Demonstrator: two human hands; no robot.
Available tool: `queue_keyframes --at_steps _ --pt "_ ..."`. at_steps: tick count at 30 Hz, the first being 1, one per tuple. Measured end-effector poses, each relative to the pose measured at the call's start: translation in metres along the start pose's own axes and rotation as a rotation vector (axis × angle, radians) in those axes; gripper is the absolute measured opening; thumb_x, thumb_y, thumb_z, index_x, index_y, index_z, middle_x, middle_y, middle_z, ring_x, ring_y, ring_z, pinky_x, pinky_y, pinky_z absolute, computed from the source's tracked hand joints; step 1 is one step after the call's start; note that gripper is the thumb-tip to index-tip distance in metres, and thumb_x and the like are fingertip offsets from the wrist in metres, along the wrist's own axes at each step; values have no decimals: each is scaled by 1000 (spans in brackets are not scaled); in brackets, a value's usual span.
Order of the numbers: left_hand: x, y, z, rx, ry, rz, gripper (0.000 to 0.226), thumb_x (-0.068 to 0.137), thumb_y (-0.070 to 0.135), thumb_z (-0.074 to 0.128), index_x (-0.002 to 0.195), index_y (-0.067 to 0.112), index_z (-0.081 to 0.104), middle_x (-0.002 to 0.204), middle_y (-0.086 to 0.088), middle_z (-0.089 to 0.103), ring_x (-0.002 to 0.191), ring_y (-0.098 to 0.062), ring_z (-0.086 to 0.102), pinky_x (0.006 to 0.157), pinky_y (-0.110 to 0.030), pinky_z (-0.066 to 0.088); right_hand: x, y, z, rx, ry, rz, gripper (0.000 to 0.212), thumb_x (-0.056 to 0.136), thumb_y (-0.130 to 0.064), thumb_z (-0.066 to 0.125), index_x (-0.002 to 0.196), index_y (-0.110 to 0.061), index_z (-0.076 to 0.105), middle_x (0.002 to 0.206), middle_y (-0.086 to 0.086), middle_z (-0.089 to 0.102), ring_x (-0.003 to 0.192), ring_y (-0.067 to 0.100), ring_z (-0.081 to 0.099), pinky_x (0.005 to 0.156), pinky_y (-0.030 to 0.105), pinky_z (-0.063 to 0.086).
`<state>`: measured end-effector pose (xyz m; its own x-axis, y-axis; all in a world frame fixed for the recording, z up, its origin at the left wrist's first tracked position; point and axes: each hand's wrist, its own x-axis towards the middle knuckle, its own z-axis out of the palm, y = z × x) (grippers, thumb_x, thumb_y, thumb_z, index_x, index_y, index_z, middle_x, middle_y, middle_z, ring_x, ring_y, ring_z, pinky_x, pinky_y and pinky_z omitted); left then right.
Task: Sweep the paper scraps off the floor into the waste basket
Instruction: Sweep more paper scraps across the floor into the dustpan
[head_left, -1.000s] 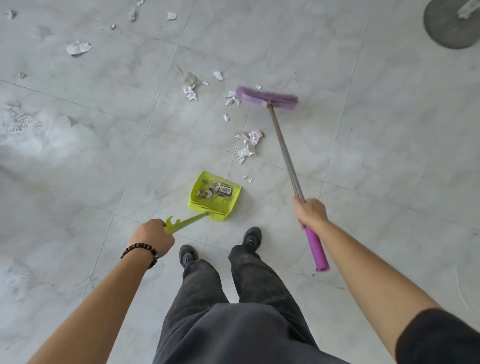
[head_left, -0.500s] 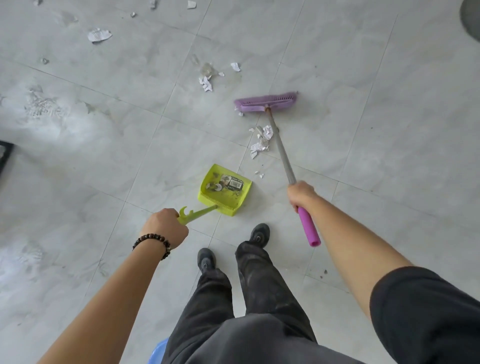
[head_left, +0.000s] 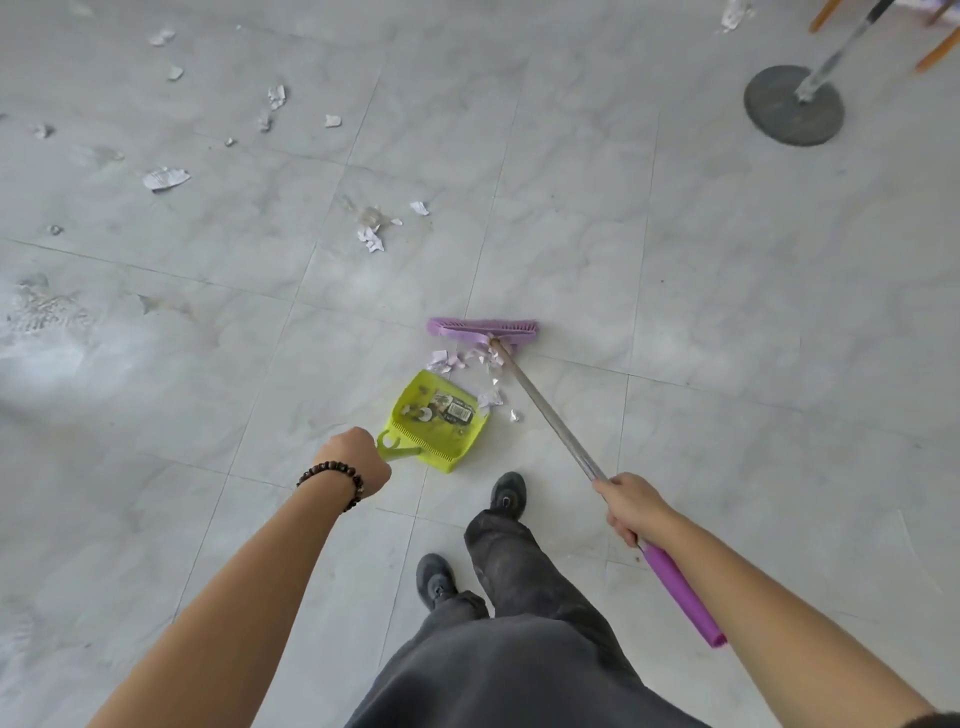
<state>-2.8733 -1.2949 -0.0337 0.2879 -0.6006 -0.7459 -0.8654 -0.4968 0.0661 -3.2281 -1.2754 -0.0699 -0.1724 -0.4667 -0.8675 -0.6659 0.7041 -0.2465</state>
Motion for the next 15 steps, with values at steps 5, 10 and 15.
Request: queue_keyframes --at_steps 5,10,15 --pt "-9 -19 5 42 1 40 13 80 16 54 87 11 63 76 -3 60 61 -19 54 48 -22 37 -17 -13 25 123 67 -36 29 100 -30 35 100 -9 55 64 10 56 40 21 45 38 24 40" --pt "-15 -23 16 13 -59 16 5 80 12 51 75 13 53 74 -3 57 59 -18 52 48 -23 38 0 -32 30 140 108 -6 33 95 -22 30 102 -6 58 63 12 58 41 24 49 45 28 42" --pt "-23 -10 31 -14 -21 15 8 80 8 51 74 13 51 73 -2 55 59 -17 52 50 -25 42 15 -55 32 26 64 61 35 84 -8 35 109 1 59 59 14 61 44 27 54 50 29 46"
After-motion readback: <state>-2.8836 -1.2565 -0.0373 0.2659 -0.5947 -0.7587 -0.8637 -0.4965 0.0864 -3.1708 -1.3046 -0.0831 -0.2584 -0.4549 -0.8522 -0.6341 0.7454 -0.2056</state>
